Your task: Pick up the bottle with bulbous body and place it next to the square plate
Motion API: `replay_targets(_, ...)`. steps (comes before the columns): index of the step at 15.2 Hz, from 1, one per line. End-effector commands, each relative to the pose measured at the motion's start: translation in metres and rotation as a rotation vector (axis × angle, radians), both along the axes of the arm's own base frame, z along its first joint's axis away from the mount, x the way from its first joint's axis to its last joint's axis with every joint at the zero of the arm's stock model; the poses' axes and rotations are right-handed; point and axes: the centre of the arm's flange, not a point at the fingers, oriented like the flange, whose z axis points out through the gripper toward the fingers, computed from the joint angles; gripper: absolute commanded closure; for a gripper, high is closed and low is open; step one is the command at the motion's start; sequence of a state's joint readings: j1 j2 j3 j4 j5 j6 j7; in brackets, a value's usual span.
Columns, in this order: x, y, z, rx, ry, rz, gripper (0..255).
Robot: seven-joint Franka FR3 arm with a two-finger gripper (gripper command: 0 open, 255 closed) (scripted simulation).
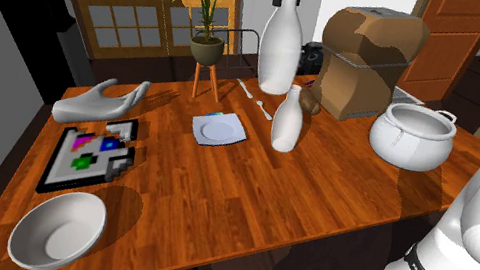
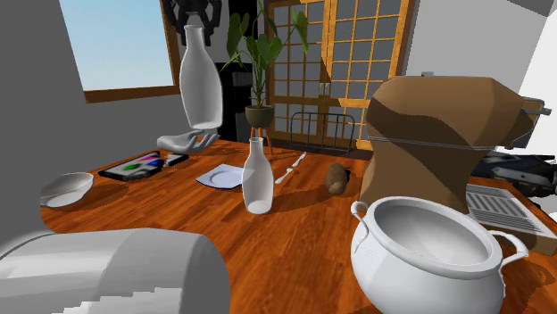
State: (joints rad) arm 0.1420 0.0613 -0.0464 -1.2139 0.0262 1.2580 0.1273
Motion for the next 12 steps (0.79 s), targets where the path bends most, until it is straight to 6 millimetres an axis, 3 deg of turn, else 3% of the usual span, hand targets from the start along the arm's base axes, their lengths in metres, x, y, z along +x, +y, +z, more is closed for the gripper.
replay_targets(1,0.001,0.0,-0.011,0.0,-0.001,0.0,255)
replay_targets(12,0.001,0.0,-0.069,0.0,-0.001,0.0,255)
